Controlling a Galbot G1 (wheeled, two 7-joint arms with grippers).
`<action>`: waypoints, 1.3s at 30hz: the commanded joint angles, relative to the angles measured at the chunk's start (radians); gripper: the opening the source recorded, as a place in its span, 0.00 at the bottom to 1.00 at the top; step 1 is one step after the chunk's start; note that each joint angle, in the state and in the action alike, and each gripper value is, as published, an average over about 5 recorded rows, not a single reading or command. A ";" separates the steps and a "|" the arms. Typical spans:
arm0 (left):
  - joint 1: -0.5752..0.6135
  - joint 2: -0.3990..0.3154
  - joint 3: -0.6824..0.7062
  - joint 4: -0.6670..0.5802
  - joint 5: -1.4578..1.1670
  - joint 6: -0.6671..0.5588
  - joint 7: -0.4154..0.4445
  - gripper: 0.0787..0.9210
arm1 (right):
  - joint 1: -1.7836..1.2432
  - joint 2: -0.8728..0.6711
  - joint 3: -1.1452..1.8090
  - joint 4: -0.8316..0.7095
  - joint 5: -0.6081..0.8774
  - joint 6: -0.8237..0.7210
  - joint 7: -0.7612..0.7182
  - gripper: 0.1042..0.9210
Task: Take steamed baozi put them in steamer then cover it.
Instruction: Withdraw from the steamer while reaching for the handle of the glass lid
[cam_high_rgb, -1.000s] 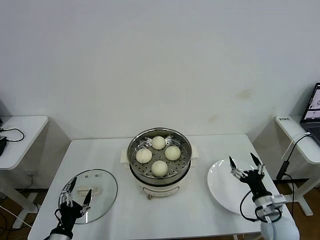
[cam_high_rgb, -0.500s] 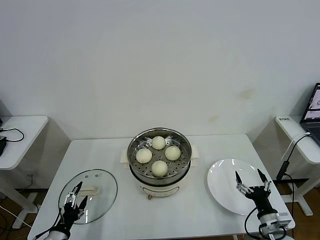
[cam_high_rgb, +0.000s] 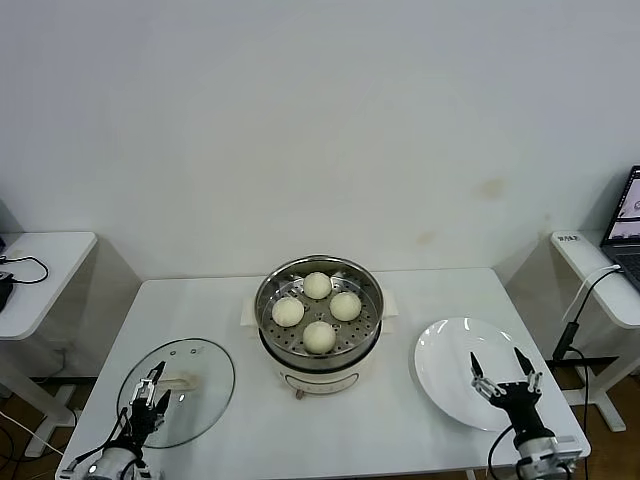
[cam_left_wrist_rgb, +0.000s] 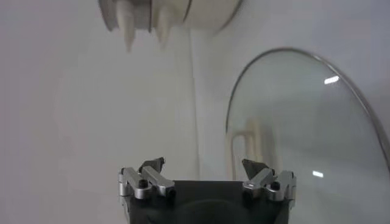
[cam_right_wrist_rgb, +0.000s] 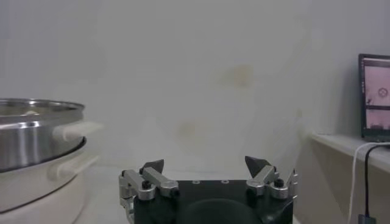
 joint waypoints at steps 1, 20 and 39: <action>-0.094 0.014 0.010 0.084 0.023 0.006 0.014 0.88 | -0.017 0.007 -0.003 0.004 -0.012 0.004 -0.005 0.88; -0.170 0.023 0.033 0.136 0.001 0.018 0.031 0.88 | -0.021 0.019 -0.014 -0.001 -0.019 0.002 -0.011 0.88; -0.218 -0.002 0.062 0.185 -0.009 0.026 0.020 0.86 | -0.023 0.031 -0.039 -0.014 -0.032 0.008 -0.015 0.88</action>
